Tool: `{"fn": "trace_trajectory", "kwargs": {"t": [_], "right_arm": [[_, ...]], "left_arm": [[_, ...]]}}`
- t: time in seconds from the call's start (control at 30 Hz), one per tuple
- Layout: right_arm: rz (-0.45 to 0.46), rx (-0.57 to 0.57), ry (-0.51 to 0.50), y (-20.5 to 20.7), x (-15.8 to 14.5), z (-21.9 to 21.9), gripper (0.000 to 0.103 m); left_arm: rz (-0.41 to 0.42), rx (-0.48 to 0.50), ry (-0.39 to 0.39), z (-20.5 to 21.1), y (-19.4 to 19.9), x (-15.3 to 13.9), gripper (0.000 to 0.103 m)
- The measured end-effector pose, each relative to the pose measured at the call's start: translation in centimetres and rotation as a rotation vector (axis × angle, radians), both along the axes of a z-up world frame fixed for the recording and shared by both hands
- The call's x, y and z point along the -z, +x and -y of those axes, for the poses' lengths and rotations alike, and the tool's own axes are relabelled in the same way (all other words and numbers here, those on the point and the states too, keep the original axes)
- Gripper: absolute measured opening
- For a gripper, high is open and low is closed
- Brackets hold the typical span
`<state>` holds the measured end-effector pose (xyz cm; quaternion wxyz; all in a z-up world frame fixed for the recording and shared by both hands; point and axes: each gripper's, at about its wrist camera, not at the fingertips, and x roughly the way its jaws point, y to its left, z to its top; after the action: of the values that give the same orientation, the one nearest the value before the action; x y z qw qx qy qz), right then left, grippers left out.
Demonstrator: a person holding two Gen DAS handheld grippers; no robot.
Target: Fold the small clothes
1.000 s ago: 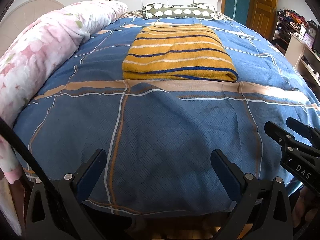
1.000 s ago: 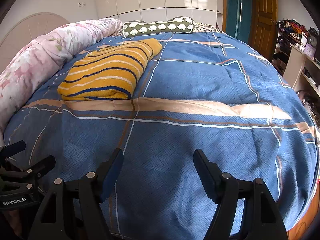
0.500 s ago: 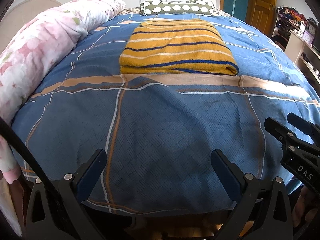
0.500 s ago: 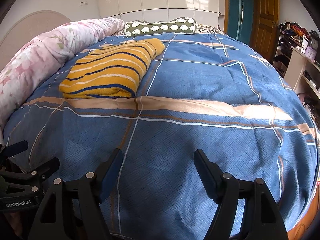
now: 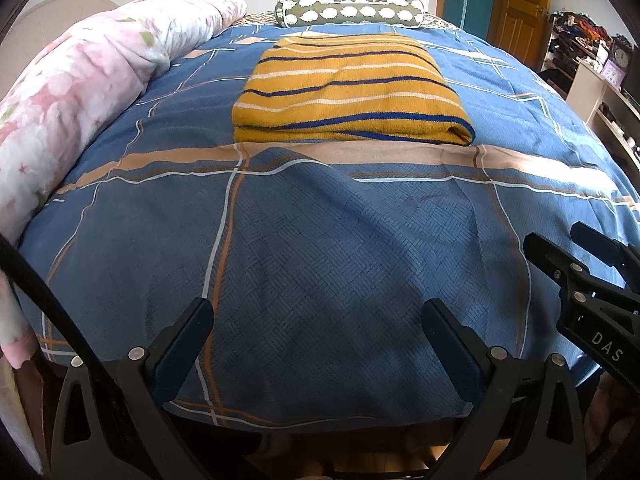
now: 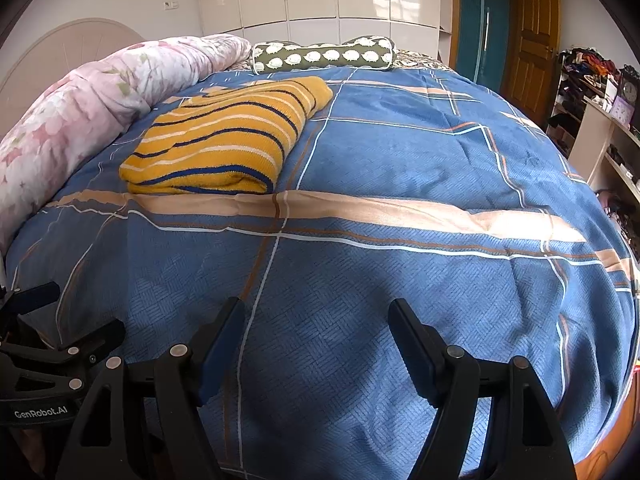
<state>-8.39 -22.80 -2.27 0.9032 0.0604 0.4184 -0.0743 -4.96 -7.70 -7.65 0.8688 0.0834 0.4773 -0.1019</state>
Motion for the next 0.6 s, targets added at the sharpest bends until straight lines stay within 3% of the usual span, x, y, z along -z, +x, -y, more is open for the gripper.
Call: {"fn": "trace_trajectory", "kwargs": {"t": [0.6], "right_arm": [[0.031,0.001,-0.004,-0.24,-0.17,-0.21,0.081]], "left_arm": [[-0.007,0.008,-0.016,-0.10,0.04,0.13,0.103]]}}
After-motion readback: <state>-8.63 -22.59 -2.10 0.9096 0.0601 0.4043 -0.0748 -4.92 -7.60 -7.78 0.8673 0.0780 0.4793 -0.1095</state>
